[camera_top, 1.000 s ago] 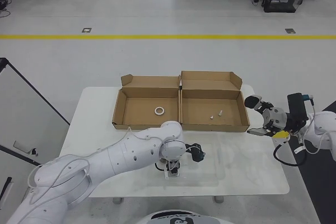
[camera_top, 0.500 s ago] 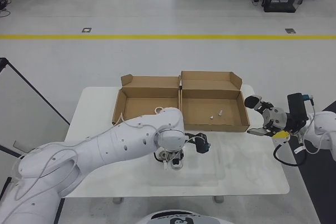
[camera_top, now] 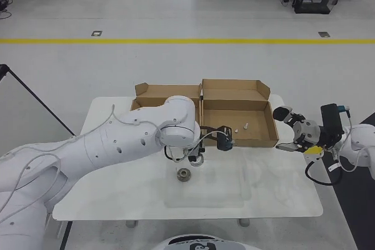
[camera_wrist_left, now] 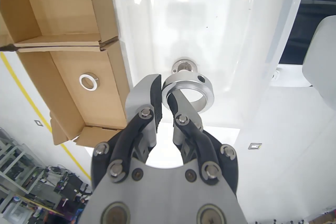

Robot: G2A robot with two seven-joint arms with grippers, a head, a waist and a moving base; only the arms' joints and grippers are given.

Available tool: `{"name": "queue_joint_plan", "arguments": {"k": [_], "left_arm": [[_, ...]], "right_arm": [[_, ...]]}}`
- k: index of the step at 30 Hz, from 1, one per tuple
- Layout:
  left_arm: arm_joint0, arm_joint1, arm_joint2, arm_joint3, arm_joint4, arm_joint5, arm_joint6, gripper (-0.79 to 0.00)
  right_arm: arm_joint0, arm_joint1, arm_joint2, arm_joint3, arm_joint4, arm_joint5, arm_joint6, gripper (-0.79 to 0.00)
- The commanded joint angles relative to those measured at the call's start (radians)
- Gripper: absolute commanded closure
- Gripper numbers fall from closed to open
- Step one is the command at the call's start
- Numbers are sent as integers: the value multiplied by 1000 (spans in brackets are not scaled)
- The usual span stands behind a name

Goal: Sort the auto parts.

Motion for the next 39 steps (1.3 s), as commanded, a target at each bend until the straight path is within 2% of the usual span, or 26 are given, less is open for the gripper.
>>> {"name": "queue_joint_plan", "arguments": {"k": [1,10,17,27,32,39], "left_arm": [[-2,15,-16,-8,2,-21,21,0],[72,101,-162,-37,36,-186,215,0],[150,169,-273,-51,121,-300,308,0],[197,236,-391,-27,128,-434,435,0],[257,259,-462,9,86,-567,599,0],[345,294,-525,-18,113,-577,849,0]], "right_arm": [[0,0,0,0,0,0,-1,-785],[0,0,0,0,0,0,-1,-785],[0,0,0,0,0,0,-1,-785],[0,0,0,0,0,0,-1,-785],[0,0,0,0,0,0,-1,-785],[0,0,0,0,0,0,-1,-785]]}}
